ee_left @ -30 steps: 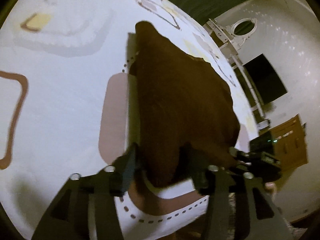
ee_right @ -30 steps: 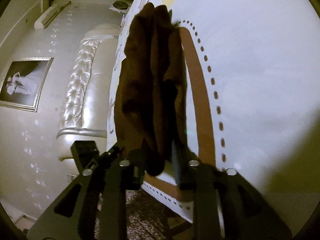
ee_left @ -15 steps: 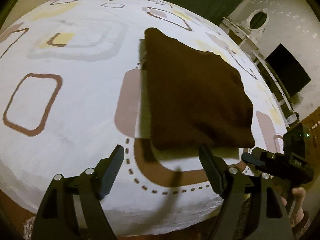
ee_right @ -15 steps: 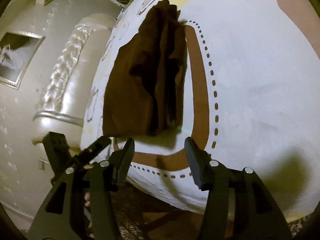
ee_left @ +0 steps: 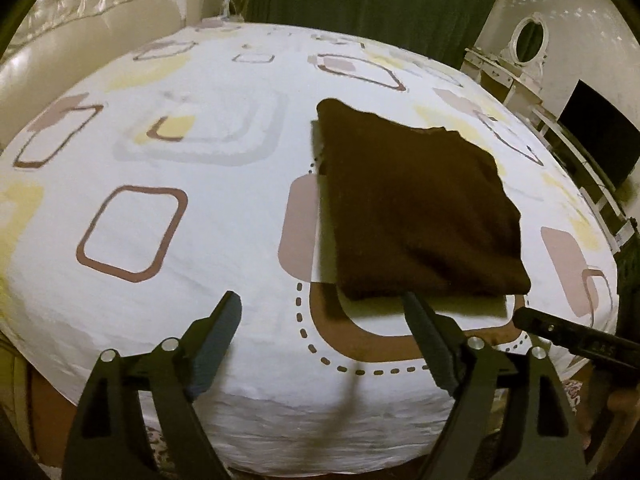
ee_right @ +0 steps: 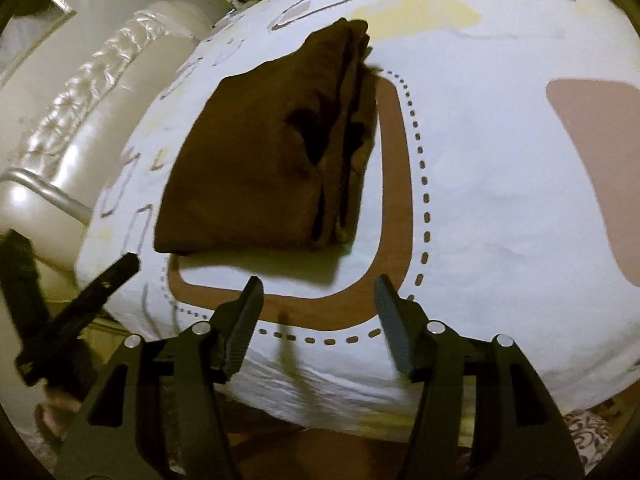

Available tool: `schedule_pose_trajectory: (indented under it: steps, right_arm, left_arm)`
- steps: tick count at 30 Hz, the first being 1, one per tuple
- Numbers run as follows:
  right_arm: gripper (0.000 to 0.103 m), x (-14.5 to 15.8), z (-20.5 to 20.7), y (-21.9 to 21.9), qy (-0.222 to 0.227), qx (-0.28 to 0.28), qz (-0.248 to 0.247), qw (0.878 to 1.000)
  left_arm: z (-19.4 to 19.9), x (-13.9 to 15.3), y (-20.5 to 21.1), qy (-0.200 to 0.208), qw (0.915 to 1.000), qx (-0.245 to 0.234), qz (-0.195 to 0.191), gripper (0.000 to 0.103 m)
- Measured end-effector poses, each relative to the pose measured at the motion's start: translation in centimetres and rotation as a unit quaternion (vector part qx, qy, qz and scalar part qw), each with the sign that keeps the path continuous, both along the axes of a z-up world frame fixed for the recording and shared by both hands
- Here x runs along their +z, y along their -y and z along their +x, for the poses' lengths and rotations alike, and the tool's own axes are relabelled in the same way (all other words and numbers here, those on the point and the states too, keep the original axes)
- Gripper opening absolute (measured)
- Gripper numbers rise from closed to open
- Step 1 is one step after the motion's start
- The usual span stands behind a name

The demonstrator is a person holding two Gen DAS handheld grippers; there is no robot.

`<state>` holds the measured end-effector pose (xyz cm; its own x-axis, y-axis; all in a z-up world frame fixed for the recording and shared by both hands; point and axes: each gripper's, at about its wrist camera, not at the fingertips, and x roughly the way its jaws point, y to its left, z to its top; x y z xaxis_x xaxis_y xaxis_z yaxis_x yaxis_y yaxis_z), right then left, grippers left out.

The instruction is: Fold small clothes

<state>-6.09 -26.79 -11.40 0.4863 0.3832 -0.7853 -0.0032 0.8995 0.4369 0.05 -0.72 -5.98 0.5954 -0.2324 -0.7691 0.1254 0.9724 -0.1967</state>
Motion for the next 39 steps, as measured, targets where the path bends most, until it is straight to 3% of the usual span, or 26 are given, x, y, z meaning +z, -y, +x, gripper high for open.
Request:
schedule_pose_trajectory:
  steps: [2,11,39]
  right_arm:
    - [0.070,0.3,-0.2,-0.2,0.011,-0.003,-0.020,1.000]
    - [0.070,0.8,-0.7,-0.9,0.027,-0.007,-0.048,0.998]
    - [0.070,0.8,-1.0,-1.7,0.025,0.003,-0.054,0.998]
  left_arm:
    - [-0.3,0.3,0.2,0.009,0.9999,0.000,0.005,0.083]
    - [-0.9,1.0,0.8,0.023,0.9996,0.002,0.015,0.083]
    - [-1.0,1.0,1.6,0.026,0.9988,0.014,0.041,0.083]
